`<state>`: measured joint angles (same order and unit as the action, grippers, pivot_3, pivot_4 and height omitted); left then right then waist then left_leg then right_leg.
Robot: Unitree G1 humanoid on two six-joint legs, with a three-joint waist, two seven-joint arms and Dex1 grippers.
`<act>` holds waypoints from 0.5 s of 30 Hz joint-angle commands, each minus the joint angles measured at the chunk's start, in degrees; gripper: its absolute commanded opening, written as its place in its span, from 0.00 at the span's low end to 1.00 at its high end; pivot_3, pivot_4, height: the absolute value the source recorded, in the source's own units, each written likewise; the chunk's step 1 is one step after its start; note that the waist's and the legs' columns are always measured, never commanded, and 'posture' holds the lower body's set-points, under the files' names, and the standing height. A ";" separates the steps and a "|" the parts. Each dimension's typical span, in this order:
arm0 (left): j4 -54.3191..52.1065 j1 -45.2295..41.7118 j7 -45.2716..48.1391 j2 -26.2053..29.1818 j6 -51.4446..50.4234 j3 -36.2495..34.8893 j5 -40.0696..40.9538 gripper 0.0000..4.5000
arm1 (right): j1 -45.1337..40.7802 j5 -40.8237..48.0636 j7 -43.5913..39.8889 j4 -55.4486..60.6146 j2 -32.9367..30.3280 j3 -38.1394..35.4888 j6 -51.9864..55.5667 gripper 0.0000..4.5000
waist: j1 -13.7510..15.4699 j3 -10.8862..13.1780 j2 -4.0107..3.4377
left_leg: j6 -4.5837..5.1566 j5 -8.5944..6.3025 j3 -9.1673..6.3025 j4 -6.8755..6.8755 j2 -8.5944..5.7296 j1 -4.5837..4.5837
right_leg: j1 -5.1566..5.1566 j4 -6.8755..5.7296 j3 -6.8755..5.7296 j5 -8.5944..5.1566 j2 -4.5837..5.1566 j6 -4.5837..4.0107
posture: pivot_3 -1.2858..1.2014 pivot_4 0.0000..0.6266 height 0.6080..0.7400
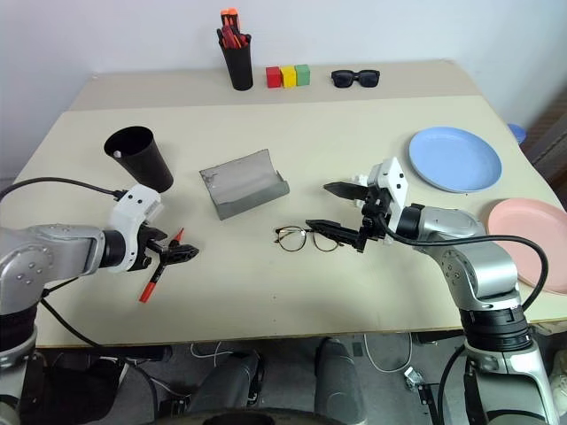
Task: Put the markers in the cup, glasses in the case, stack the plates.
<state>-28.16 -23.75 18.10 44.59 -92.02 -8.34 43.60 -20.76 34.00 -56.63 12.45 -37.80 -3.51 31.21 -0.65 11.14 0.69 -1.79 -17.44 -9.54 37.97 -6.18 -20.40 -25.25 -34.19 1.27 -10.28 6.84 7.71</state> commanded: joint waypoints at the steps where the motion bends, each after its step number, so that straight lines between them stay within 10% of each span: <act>1: -1.27 0.52 -1.68 1.58 -0.48 0.39 0.76 1.00 | -0.38 0.24 0.20 2.16 -0.41 -1.28 -1.15 1.00 | 0.00 0.00 0.00 | -0.01 -0.01 0.00 0.00 0.00 -0.01 | 0.00 0.02 0.00 0.00 0.00 0.00 | 0.52 0.24 1.00; 10: -0.47 2.50 -5.78 -0.35 -0.48 0.66 0.41 1.00 | -0.69 -0.81 1.03 1.58 0.10 -0.73 -2.31 1.00 | 0.01 0.00 0.00 | -0.03 -0.02 0.01 0.00 0.00 -0.02 | -0.03 0.03 0.00 0.00 0.00 0.00 | 0.52 0.24 1.00; 15: -0.30 5.01 -6.89 -0.28 -0.48 0.40 1.43 0.59 | -0.96 -1.16 1.22 1.36 0.20 -0.61 -2.54 1.00 | 0.03 -0.01 -0.01 | -0.04 -0.03 0.02 -0.01 0.01 -0.01 | -0.03 0.02 0.01 0.00 0.00 -0.01 | 0.52 0.24 1.00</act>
<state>-28.09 -19.73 11.63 44.28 -92.00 -7.63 44.53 -20.74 32.66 -55.53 12.41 -37.69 -3.44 29.62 -0.62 11.14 0.68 -1.82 -17.46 -9.51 37.97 -6.17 -20.41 -25.28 -34.17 1.29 -10.28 6.84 7.71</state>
